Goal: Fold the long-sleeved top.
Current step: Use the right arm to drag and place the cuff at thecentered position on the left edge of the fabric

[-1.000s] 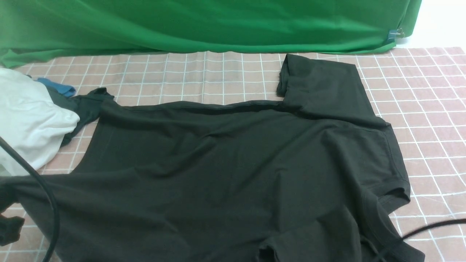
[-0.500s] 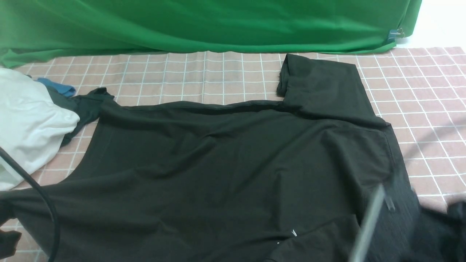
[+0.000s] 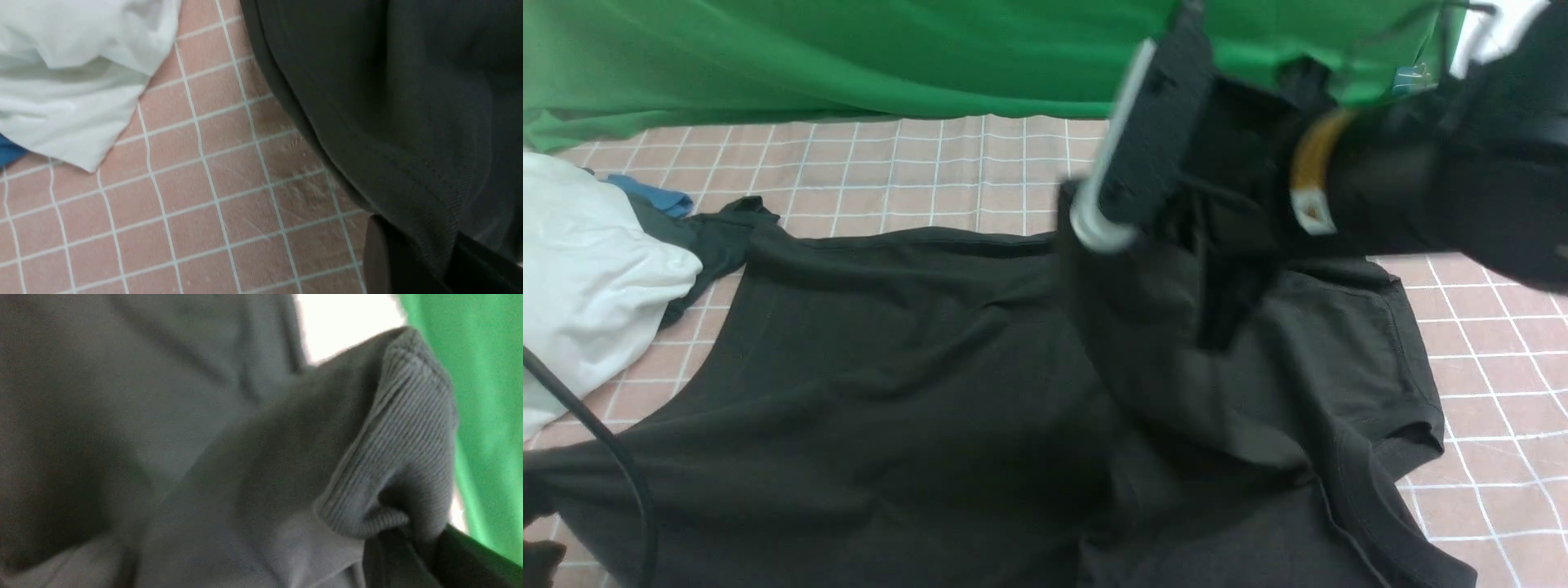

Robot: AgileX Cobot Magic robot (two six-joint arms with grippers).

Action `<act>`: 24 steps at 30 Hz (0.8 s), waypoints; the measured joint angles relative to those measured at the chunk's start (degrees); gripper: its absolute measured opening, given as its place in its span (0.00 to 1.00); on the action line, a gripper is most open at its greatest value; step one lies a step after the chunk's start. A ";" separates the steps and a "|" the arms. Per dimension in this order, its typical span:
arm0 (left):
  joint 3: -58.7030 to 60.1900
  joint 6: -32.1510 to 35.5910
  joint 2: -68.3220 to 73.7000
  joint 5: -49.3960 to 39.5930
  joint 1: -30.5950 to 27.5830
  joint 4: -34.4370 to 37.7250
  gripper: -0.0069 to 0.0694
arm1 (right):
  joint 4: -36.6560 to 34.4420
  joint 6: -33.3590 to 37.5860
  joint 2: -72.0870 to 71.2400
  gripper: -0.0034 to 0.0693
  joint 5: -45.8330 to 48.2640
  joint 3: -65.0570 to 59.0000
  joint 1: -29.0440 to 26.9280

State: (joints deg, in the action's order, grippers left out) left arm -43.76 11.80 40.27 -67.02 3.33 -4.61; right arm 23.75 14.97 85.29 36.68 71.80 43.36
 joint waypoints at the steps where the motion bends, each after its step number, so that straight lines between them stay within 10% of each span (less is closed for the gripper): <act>1: 0.00 0.00 0.00 -0.22 0.00 0.00 0.14 | 0.14 1.42 1.15 0.18 -1.73 0.54 -0.69; 24: 0.00 0.00 0.00 -0.90 0.00 0.17 0.14 | 0.30 14.15 11.70 0.18 -24.83 2.10 -6.29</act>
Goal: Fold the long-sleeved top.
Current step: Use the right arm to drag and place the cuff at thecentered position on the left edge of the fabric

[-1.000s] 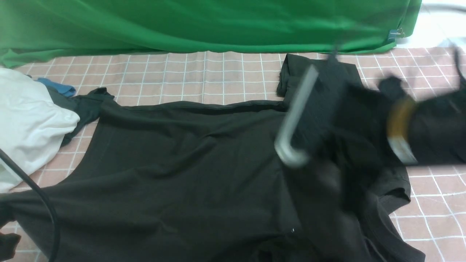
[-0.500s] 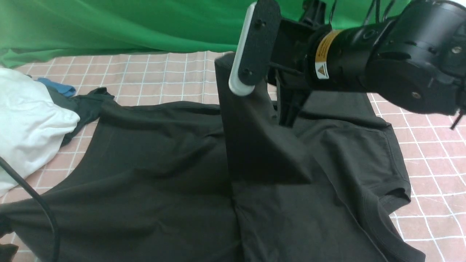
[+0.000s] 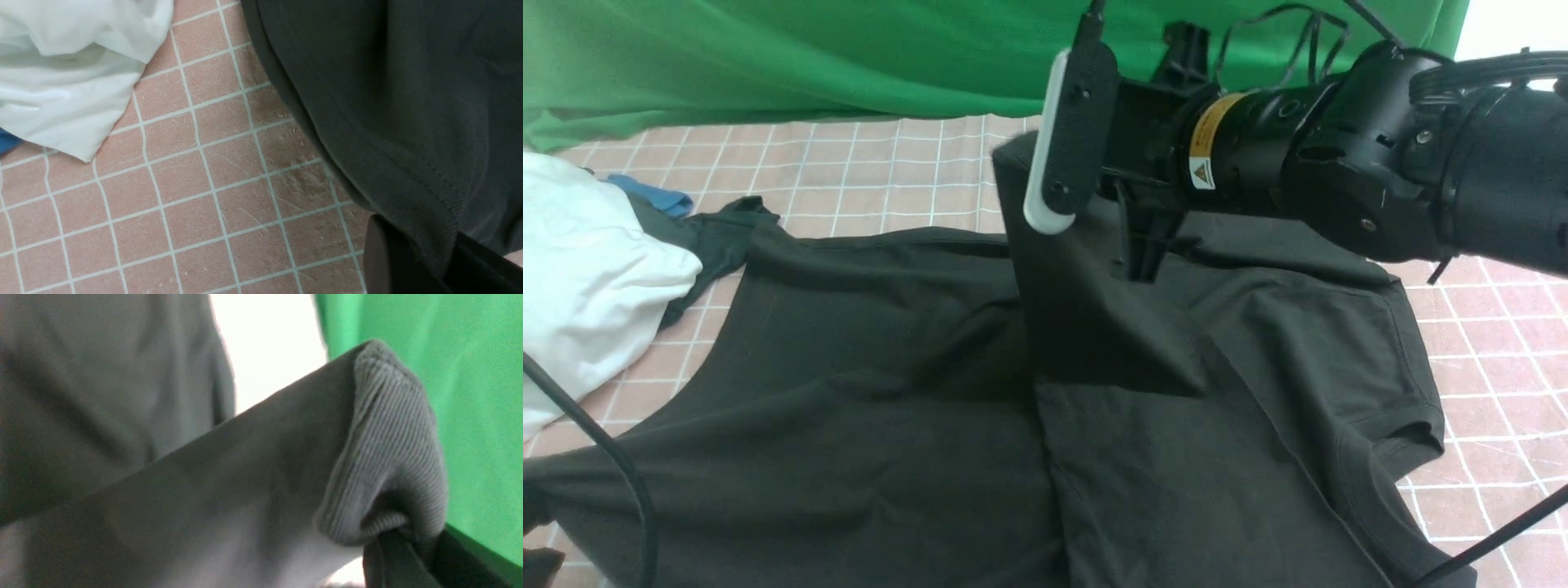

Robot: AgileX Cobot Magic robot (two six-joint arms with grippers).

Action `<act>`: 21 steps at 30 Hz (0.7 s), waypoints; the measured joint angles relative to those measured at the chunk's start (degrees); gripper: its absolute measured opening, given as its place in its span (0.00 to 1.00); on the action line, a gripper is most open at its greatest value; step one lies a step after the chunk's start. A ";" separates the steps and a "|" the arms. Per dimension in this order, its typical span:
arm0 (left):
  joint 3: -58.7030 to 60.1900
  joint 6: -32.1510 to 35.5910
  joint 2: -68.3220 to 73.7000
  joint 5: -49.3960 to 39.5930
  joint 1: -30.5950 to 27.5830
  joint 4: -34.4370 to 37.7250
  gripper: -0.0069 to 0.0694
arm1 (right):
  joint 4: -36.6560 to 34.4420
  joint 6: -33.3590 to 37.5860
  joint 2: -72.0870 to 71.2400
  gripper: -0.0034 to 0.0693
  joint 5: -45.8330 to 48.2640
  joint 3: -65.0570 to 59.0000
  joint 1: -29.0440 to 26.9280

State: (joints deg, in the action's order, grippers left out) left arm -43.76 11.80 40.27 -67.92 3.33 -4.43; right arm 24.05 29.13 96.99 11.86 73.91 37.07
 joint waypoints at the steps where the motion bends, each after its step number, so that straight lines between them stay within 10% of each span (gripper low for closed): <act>1: 0.00 0.00 0.00 -0.13 0.00 0.03 0.14 | 0.00 0.51 0.00 0.18 -1.60 0.00 0.00; 21: 0.00 -0.05 0.00 -0.77 0.00 0.05 0.14 | -0.04 2.29 11.03 0.18 -15.69 1.80 3.66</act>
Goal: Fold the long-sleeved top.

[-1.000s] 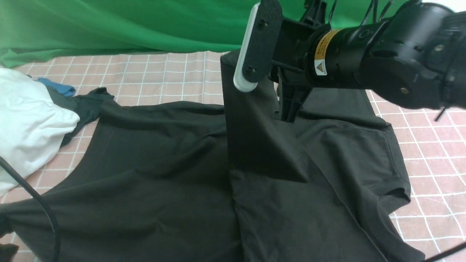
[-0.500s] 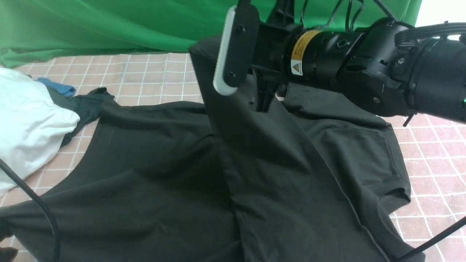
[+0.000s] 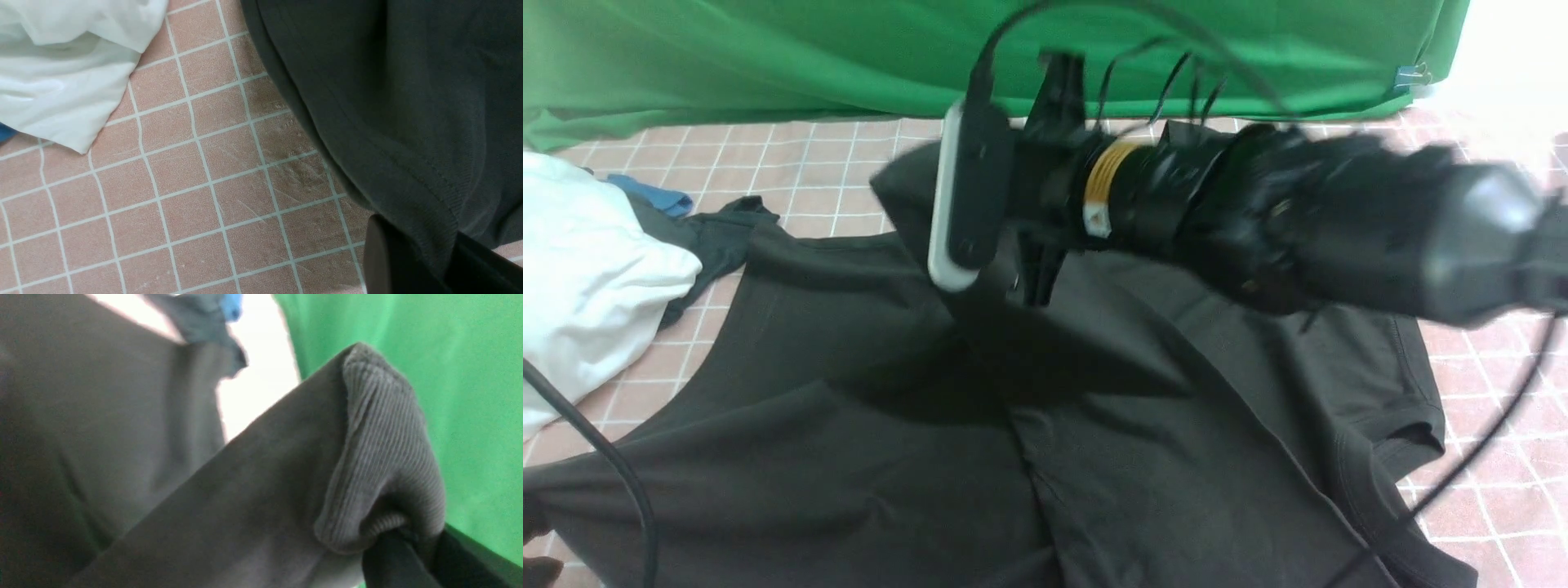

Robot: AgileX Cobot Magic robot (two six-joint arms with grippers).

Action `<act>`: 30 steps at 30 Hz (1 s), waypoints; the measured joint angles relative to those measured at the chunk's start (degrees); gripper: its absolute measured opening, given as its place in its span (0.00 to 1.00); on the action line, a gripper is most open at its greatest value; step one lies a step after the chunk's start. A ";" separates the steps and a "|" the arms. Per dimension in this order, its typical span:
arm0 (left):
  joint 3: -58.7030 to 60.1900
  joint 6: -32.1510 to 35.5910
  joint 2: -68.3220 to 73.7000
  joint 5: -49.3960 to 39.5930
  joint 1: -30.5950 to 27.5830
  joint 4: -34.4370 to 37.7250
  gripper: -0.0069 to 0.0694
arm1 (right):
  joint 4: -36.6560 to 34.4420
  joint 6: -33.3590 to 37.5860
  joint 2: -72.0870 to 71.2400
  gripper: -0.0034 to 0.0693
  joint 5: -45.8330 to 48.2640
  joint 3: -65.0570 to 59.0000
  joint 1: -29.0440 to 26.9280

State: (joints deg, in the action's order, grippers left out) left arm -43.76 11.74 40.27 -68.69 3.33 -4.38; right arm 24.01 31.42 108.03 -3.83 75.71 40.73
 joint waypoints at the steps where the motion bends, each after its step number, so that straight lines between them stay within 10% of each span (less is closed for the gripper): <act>1: 0.00 0.00 0.00 0.00 0.00 0.00 0.14 | 0.00 0.00 0.65 0.18 -0.27 0.02 0.00; 6: 0.00 0.00 0.00 0.00 0.00 0.05 0.14 | 0.00 -1.53 4.37 0.20 -0.69 0.07 -0.05; 14: 0.00 0.00 0.00 0.00 0.00 0.38 0.14 | -0.11 -4.78 4.63 0.63 1.46 0.44 -3.85; 24: 0.00 0.00 0.00 1.30 0.00 1.19 0.14 | -13.08 -28.50 -10.48 0.40 35.15 0.61 -4.47; 30: 0.00 0.00 0.00 1.64 0.00 1.33 0.14 | -28.93 -32.12 -14.96 0.53 50.41 -2.31 4.69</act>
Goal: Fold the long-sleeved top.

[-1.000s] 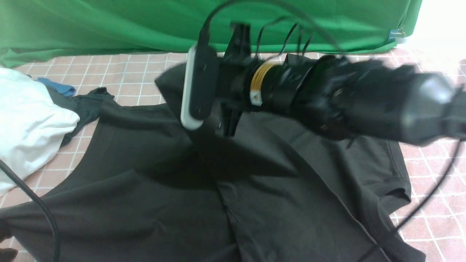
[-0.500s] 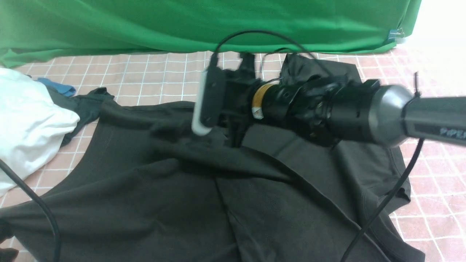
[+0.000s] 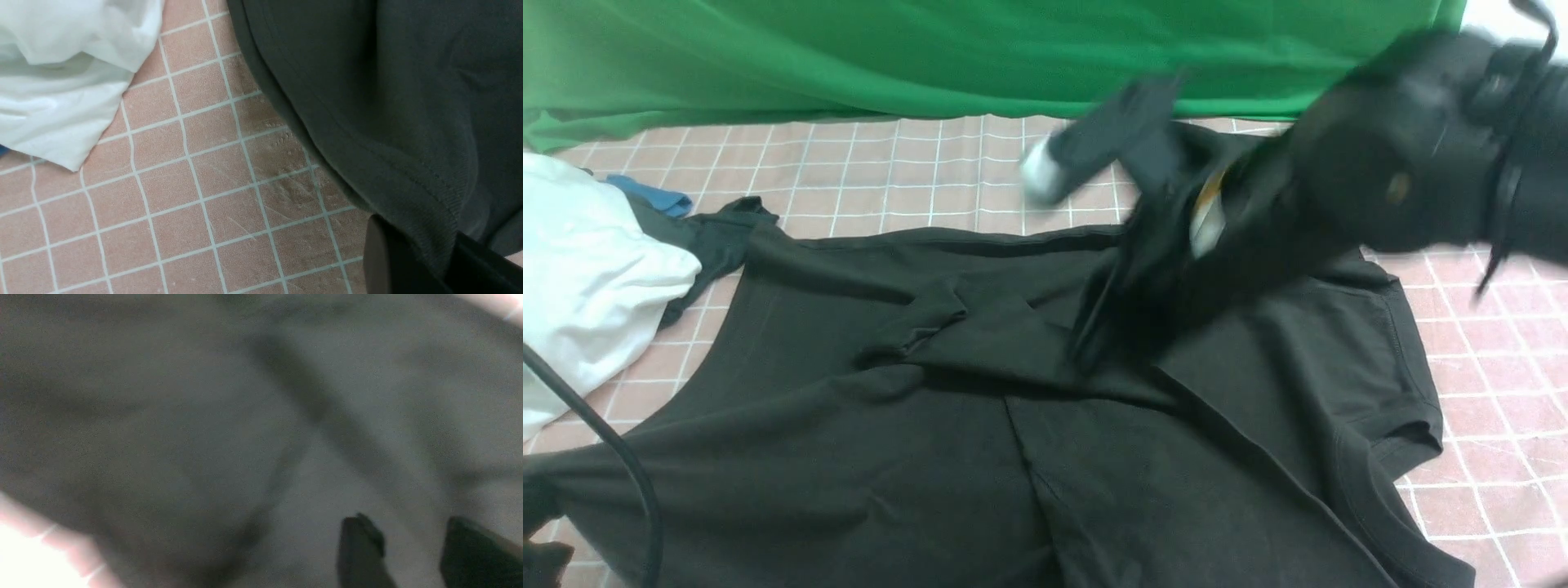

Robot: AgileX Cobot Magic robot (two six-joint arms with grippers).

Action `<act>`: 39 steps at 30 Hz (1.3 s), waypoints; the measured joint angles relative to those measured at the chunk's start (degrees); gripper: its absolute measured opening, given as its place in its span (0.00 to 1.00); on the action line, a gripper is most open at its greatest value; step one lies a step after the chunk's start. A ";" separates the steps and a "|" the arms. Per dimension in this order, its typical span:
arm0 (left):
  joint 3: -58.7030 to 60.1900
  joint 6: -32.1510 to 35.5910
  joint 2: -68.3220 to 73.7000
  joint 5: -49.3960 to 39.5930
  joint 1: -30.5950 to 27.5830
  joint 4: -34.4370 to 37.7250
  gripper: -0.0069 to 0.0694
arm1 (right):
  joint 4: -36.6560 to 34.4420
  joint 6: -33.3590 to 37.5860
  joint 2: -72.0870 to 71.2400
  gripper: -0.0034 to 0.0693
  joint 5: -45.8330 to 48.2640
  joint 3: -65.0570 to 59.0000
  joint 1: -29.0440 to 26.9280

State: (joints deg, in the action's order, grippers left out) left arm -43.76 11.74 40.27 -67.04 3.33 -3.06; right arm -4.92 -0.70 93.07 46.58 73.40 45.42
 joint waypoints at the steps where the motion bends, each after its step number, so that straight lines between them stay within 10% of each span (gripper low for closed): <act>1: 0.00 0.13 0.00 -0.41 0.00 0.00 0.14 | -0.88 -1.36 0.46 0.58 0.68 -1.04 1.88; 16: 0.00 0.06 -0.10 -2.85 0.00 0.01 0.14 | 3.64 -7.24 16.39 0.67 -7.24 -3.43 7.85; 31: 0.00 0.06 -0.10 -2.90 0.00 0.20 0.14 | 9.40 -7.30 17.70 0.11 -6.77 -3.43 7.85; 39: 0.00 -0.05 -0.10 -2.90 0.00 0.20 0.14 | 9.59 -6.54 11.10 0.10 -2.95 -3.45 11.56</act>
State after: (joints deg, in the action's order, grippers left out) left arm -43.76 11.69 40.16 -69.94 3.33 -2.86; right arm 4.67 -7.24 104.17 43.63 69.95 56.97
